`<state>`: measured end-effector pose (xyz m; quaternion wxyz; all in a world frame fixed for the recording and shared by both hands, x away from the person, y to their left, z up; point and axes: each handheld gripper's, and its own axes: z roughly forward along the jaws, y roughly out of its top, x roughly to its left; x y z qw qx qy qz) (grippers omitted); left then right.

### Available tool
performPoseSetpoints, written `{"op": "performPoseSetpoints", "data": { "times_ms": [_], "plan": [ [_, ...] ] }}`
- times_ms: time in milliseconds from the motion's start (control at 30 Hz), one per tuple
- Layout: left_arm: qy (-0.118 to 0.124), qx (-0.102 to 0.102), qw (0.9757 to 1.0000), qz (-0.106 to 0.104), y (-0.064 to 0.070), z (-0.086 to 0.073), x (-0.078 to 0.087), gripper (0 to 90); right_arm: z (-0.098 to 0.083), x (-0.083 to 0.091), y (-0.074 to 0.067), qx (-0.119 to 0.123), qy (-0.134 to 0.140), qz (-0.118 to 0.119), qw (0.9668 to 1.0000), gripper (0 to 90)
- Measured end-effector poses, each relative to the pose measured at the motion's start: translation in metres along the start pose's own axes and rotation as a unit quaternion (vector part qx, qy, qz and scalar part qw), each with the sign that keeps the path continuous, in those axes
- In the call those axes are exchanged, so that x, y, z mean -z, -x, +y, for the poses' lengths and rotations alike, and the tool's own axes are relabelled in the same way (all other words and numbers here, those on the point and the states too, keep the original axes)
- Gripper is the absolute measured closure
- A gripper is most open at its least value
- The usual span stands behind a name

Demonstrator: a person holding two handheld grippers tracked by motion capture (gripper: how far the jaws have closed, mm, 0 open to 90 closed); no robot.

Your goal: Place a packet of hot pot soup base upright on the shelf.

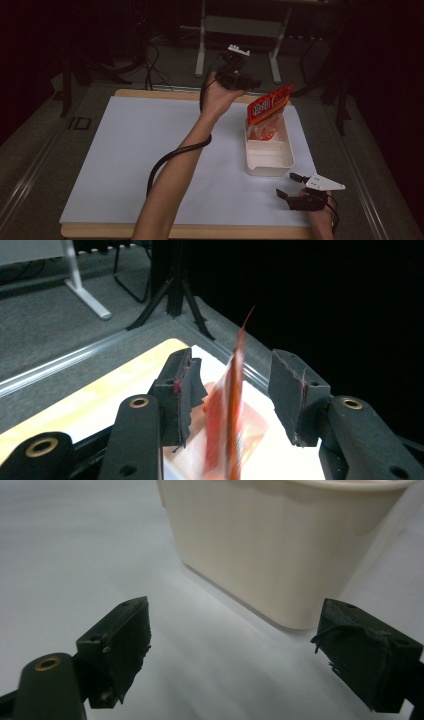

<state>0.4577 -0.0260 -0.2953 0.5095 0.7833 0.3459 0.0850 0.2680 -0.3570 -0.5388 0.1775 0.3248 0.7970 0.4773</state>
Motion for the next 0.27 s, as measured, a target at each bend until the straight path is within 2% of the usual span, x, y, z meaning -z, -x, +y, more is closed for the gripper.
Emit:
{"op": "performPoseSetpoints", "data": {
  "times_ms": [100, 133, 167, 200, 267],
  "plan": [
    [-0.002, -0.007, 1.0000, 0.003, -0.005, -0.015, 0.018, 54.2, 0.000, 0.000, 0.000, 0.000, 0.001, -0.001, 1.0000, 14.0],
    [-0.002, -0.007, 1.0000, 0.003, -0.005, -0.015, 0.018, 54.2, 0.000, 0.000, 0.000, 0.000, 0.001, -0.001, 1.0000, 14.0],
    [-0.010, -0.017, 0.9998, 0.007, -0.005, -0.025, 0.026, 54.2, 0.000, 0.000, 0.000, -0.001, 0.002, -0.001, 1.0000, 14.0],
    [-0.010, -0.017, 0.9998, 0.007, -0.005, -0.025, 0.026, 54.2, 0.000, 0.000, 0.000, -0.001, 0.002, -0.001, 1.0000, 14.0],
    [-0.024, -0.036, 0.9990, 0.009, -0.004, -0.047, 0.040, 54.2, 0.000, 0.000, 0.000, -0.002, 0.002, 0.000, 1.0000, 13.9]
  ]
}}
